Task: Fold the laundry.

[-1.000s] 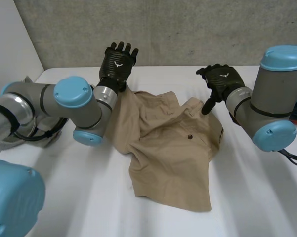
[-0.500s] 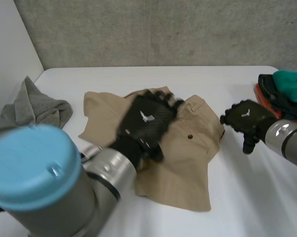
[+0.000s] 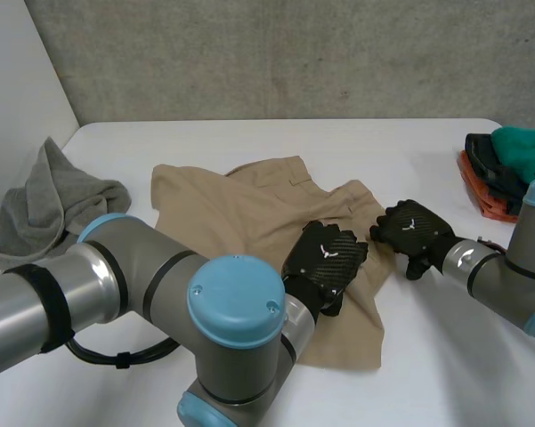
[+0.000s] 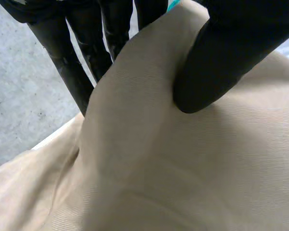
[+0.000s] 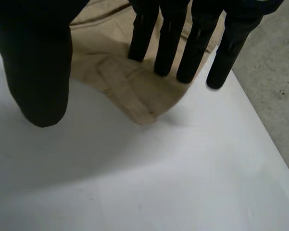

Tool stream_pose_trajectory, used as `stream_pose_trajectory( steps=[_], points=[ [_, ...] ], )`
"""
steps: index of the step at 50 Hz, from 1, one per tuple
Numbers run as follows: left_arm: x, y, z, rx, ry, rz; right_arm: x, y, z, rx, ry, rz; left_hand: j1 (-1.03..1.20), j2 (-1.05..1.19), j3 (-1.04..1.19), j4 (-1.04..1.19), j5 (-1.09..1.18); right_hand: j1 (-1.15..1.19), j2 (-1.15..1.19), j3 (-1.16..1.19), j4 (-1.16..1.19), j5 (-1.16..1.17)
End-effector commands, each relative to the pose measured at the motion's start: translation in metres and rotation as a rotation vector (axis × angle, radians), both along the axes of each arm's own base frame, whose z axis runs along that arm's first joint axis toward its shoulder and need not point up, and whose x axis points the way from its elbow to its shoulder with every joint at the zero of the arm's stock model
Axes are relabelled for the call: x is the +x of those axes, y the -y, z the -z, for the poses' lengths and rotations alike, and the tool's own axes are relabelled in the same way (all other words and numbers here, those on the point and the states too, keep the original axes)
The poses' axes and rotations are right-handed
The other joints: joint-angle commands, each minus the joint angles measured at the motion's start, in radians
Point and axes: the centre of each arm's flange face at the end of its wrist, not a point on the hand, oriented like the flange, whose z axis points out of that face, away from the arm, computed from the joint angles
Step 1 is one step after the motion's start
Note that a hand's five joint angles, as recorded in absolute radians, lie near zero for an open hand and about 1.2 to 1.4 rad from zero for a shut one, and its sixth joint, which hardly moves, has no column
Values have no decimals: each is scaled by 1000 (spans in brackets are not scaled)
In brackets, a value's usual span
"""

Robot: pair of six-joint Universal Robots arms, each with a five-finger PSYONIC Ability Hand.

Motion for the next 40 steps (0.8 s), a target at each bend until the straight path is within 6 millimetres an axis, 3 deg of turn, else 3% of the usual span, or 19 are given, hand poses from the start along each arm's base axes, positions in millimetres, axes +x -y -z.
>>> stream_pose_trajectory(
  steps=[1, 6, 10, 11, 14, 15, 17, 18, 22, 24, 28, 31, 32, 33, 36, 38, 40],
  points=[
    [2, 3, -8, -9, -16, -8, 7, 13, 6, -44, -2, 6, 243, 243, 261, 243, 257, 752, 758, 762, 761, 785],
    [8, 7, -45, -57, -82, -25, 14, 16, -3, -62, 51, 32, 243, 243, 261, 243, 257, 785, 791, 795, 793, 818],
    [18, 10, -87, -113, -161, -41, 18, 19, -32, -78, 142, 74, 243, 243, 261, 243, 257, 785, 791, 795, 793, 818],
    [23, 11, -108, -143, -204, -45, 19, 19, -55, -104, 185, 87, 243, 243, 261, 243, 257, 785, 791, 795, 793, 818],
    [33, 11, -140, -194, -265, -58, 16, 17, -93, -145, 256, 110, 243, 243, 261, 243, 257, 785, 791, 795, 793, 818],
    [41, 11, -161, -229, -308, -68, 14, 15, -118, -168, 306, 124, 243, 243, 261, 243, 257, 785, 791, 795, 793, 818],
    [48, 11, -182, -266, -351, -81, 11, 11, -146, -191, 357, 138, 243, 243, 261, 243, 257, 785, 791, 795, 793, 818],
    [57, 11, -201, -302, -389, -92, 9, 6, -170, -206, 400, 146, 243, 243, 261, 243, 257, 785, 791, 795, 793, 818],
    [72, 12, -233, -367, -453, -118, 7, -13, -218, -187, 472, 140, 243, 243, 261, 243, 257, 785, 791, 795, 793, 818],
    [74, 12, -237, -376, -459, -118, 7, -20, -227, -154, 482, 140, 243, 243, 261, 243, 257, 785, 791, 795, 793, 818],
    [73, 13, -225, -353, -425, -92, 10, -33, -217, -12, 471, 139, 243, 243, 261, 243, 257, 785, 791, 795, 793, 818],
    [72, 18, -203, -313, -372, -78, 11, -36, -195, 97, 444, 169, 243, 243, 261, 243, 257, 748, 754, 758, 757, 781],
    [72, 20, -196, -300, -357, -80, 11, -36, -189, 123, 438, 177, 243, 243, 261, 243, 257, 623, 629, 633, 631, 655],
    [70, 26, -179, -268, -320, -81, 10, -35, -175, 176, 423, 198, 243, 243, 261, 243, 257, 282, 287, 291, 290, 314],
    [67, 30, -156, -218, -272, -82, 9, -39, -150, 279, 406, 229, 243, 243, 261, 243, 257, -82, -76, -72, -74, -50],
    [66, 30, -150, -206, -261, -79, 10, -42, -136, 335, 401, 238, 243, 243, 261, 243, 257, -54, -48, -44, -45, -21],
    [64, 29, -146, -193, -257, -75, 10, -45, -111, 433, 396, 257, 243, 243, 261, 243, 257, 157, 162, 166, 165, 189]
  ],
)
